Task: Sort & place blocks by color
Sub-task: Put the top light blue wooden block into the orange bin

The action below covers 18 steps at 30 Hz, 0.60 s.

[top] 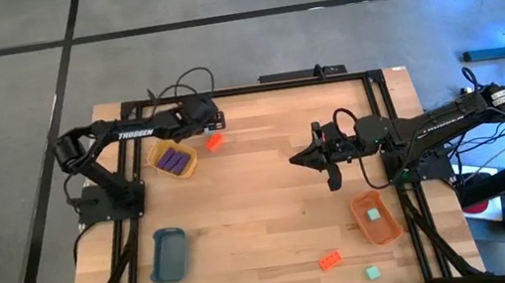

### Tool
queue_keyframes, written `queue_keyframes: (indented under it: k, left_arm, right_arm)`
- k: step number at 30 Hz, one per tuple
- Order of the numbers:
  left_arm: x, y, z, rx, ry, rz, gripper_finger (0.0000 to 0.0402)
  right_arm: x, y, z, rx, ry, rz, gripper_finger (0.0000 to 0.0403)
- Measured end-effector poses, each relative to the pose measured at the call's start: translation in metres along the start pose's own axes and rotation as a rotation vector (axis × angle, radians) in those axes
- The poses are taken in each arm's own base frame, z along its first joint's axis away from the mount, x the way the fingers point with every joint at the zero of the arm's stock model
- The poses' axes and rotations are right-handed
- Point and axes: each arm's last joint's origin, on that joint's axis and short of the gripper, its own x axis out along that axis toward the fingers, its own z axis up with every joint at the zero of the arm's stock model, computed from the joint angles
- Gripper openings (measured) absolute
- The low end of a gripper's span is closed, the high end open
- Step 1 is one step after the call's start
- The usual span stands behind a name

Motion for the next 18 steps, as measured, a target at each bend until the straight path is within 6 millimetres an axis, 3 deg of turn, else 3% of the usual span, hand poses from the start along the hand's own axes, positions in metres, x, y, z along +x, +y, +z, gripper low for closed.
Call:
queue_keyframes:
  k: [18]
  left_arm:
    - [-0.0033,-0.0026,-0.0039,-0.09,-0.068,0.03,0.0214]
  right_arm:
    - [0.0,0.0002,0.0004,-0.005,-0.005,0.002,0.0]
